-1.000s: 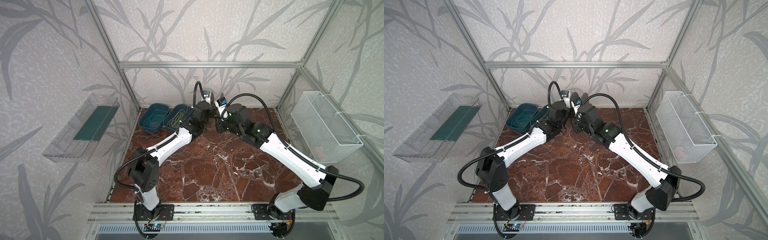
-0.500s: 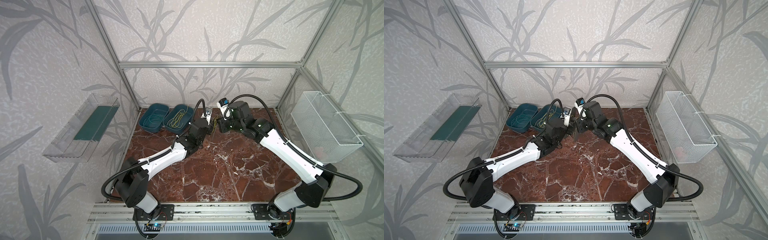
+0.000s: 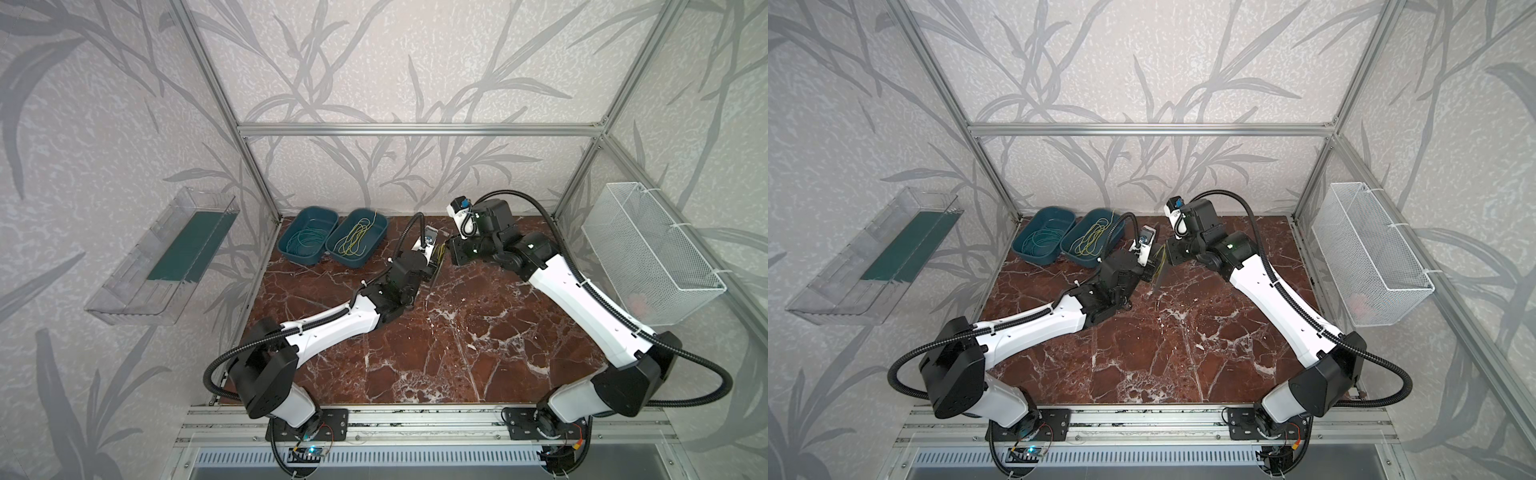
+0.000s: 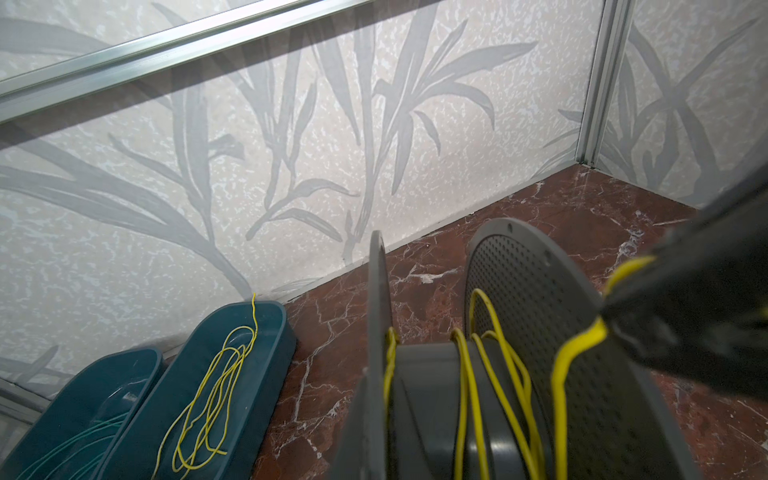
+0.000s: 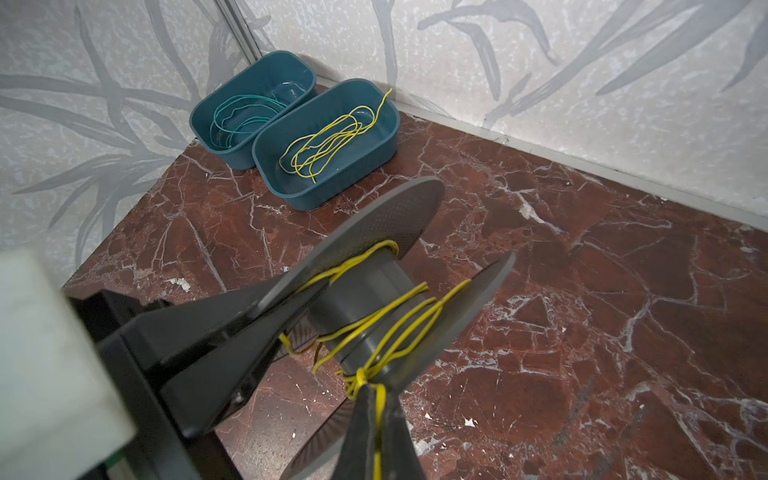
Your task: Wrap the cables
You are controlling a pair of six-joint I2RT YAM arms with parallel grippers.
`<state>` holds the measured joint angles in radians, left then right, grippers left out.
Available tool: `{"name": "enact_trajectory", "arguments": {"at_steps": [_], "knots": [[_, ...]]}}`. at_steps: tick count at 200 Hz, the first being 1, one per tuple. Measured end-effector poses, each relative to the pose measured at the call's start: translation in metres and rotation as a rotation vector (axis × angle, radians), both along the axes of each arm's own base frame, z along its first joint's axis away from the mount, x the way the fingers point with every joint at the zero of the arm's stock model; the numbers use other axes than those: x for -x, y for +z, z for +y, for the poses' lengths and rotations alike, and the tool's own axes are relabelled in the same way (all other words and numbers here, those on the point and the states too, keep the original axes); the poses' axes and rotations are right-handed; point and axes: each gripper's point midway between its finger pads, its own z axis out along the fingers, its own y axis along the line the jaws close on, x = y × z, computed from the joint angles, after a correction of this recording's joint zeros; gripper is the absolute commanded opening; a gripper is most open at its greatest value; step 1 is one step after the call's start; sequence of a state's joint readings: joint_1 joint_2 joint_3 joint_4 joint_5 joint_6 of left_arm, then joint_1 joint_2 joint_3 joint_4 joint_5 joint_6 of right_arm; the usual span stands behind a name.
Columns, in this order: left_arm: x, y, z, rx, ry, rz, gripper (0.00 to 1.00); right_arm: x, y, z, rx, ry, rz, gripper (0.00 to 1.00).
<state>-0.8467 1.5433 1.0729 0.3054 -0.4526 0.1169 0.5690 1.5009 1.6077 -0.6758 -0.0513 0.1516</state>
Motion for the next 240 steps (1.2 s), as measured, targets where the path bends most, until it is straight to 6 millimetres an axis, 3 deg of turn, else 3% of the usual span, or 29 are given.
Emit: {"name": "enact_trajectory", "arguments": {"at_steps": [55, 95, 116, 165, 240], "knots": [[0.012, -0.011, -0.019, -0.002, -0.014, -0.011, 0.0, 0.002, -0.009, -0.014, 0.012, -0.016, 0.052, 0.0], [0.031, -0.014, -0.027, -0.013, -0.023, -0.045, 0.0, 0.004, -0.017, -0.025, 0.005, -0.017, 0.11, 0.0], [0.043, -0.016, -0.026, -0.044, -0.044, -0.058, 0.0, 0.007, -0.03, -0.025, -0.011, 0.002, 0.155, 0.0], [0.061, -0.042, -0.019, -0.158, -0.073, -0.063, 0.0, 0.019, -0.068, -0.021, -0.035, 0.032, 0.22, 0.0], [0.073, -0.044, -0.017, -0.194, -0.103, -0.124, 0.0, 0.019, -0.084, -0.016, -0.051, 0.054, 0.229, 0.0]]}}
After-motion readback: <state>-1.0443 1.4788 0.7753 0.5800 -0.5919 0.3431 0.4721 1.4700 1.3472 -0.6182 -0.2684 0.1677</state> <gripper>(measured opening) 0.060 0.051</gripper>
